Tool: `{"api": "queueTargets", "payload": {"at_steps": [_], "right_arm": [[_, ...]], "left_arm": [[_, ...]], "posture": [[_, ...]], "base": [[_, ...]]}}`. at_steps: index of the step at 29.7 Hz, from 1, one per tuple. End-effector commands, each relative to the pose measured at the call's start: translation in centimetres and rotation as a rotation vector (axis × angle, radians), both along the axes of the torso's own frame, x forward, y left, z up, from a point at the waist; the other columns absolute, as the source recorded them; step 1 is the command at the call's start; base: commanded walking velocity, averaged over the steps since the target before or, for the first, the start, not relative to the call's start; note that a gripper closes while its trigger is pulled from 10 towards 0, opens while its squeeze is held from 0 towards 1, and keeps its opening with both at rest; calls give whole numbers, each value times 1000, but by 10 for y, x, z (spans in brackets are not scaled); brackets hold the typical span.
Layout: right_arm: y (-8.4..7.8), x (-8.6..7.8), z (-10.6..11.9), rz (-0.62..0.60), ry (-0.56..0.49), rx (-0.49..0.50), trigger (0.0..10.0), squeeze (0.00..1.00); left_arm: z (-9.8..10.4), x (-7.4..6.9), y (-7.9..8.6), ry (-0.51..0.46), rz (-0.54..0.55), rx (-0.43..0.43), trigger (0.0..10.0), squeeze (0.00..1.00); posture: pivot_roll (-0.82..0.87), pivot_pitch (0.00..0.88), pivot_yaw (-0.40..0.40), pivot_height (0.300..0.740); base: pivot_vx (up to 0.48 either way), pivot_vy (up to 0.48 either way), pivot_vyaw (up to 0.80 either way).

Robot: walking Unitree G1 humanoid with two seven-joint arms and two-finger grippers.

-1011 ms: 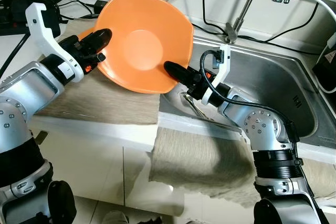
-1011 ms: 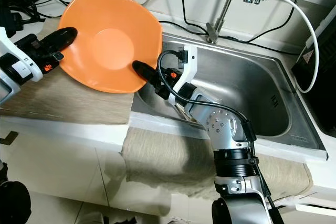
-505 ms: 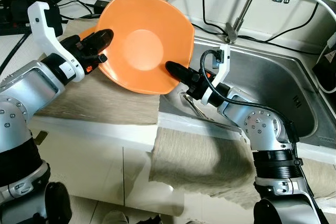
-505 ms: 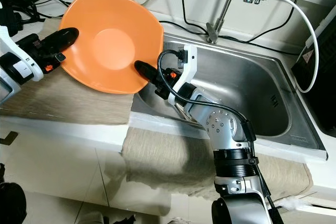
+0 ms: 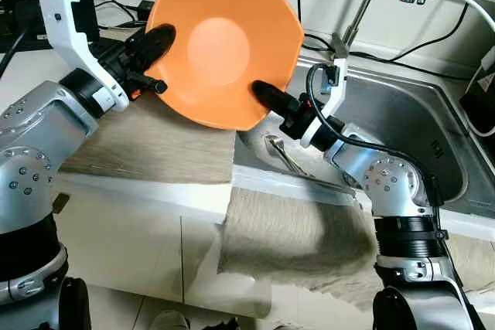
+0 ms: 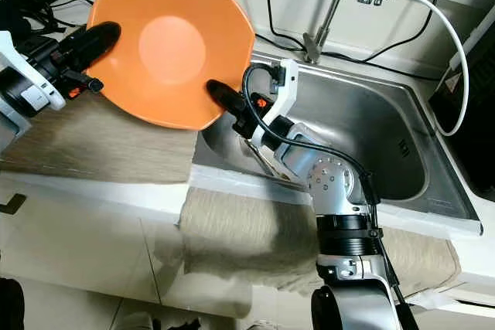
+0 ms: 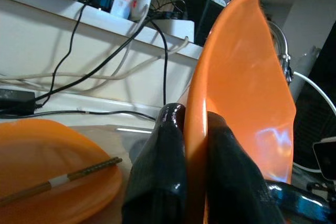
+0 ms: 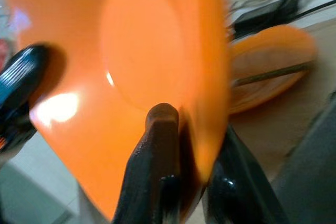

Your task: Kitchen organization

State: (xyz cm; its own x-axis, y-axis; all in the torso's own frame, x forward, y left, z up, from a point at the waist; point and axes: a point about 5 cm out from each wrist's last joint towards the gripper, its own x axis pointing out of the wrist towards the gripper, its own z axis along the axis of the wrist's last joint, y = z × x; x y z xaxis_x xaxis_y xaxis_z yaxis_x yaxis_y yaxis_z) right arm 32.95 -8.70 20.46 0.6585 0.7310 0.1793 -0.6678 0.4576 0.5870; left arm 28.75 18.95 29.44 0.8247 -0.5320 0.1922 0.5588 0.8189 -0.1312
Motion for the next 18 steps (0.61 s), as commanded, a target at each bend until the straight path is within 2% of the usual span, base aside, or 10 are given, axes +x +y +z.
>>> {"api": "queueTargets", "payload": {"at_steps": [1, 8, 11, 12, 13, 15, 18], "right_arm": [[-19, 7, -11, -123, 57, -74, 0, 0], [-24, 12, -13, -182, 75, -80, 0, 0], [-26, 14, -13, -202, 79, -77, 0, 0], [-34, 20, -11, -277, 80, -68, 0, 0], [-34, 20, -11, -277, 80, -68, 0, 0], [-46, 28, -8, -383, 80, -62, 0, 0], [-70, 38, -3, -543, 69, -76, 0, 0]], "left_arm": [[14, -9, -10, -96, -63, 28, 10000, 1000], [14, -7, -10, -136, -50, 64, 10000, 1000], [13, -9, -13, -141, -76, 71, 10000, 1000], [12, -12, -16, -164, -102, 70, 10000, 0], [12, -12, -16, -164, -102, 70, 10000, 0], [11, -14, -18, -172, -120, 64, 10000, 0], [2, -11, -17, -139, -87, 108, 10000, 0]], "posture": [[31, 0, -113, 740], [32, 0, -113, 740], [34, 0, -114, 740], [35, 0, -113, 740], [35, 0, -113, 740], [35, 0, -113, 740], [34, 0, -113, 740]], "base": [[0, 0, 0], [0, 0, 0], [0, 0, 0], [0, 0, 0], [0, 0, 0], [0, 0, 0], [0, 0, 0]]}}
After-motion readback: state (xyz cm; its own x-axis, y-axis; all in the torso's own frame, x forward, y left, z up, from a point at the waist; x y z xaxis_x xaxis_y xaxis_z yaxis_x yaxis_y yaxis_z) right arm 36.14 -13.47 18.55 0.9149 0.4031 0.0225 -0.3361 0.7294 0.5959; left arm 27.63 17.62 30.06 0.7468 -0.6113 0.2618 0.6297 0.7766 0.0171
